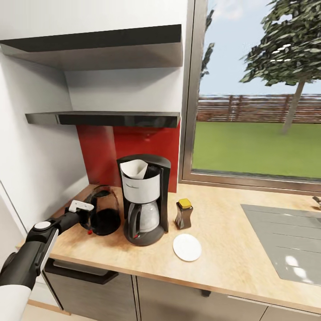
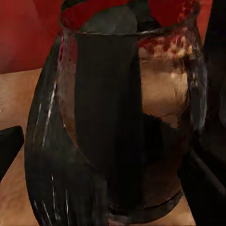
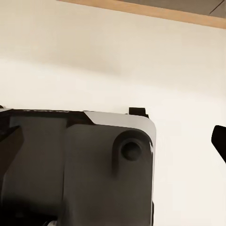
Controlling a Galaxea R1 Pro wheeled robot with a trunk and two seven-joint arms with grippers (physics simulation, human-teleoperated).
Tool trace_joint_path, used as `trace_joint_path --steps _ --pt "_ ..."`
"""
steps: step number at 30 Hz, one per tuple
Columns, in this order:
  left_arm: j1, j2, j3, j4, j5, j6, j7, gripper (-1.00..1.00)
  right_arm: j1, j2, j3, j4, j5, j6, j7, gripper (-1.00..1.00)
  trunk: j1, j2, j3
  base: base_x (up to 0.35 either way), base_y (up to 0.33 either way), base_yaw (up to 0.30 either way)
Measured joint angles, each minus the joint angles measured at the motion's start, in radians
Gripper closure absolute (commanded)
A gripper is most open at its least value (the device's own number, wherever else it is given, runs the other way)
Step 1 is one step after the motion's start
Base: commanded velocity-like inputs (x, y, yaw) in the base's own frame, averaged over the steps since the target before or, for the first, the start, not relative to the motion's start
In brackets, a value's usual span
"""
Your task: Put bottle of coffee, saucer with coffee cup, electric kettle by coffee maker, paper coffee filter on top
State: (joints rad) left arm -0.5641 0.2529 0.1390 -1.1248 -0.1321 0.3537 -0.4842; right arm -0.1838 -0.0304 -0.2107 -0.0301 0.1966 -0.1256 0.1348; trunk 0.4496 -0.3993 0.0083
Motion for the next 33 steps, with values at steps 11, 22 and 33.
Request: trace_joint_path --steps 11,22,33 --pt "0.0 0.001 0.001 0.0 -0.001 0.0 0.0 -1.0 0.0 0.0 0.0 0.0 0.0 0.0 0.0 -1.0 0.0 0.0 0.0 0.0 0.0 0.0" --pt "0.0 0.001 0.001 -0.004 0.001 -0.002 0.0 -1.0 0.0 0.0 0.0 0.0 0.0 0.0 0.0 -1.0 0.001 0.001 0.0 -0.051 0.0 0.0" --pt "0.0 0.001 0.001 -0.005 0.002 -0.002 0.0 -1.0 0.0 0.0 0.0 0.0 0.0 0.0 0.0 -1.0 0.0 0.0 0.0 -0.07 0.0 0.0"
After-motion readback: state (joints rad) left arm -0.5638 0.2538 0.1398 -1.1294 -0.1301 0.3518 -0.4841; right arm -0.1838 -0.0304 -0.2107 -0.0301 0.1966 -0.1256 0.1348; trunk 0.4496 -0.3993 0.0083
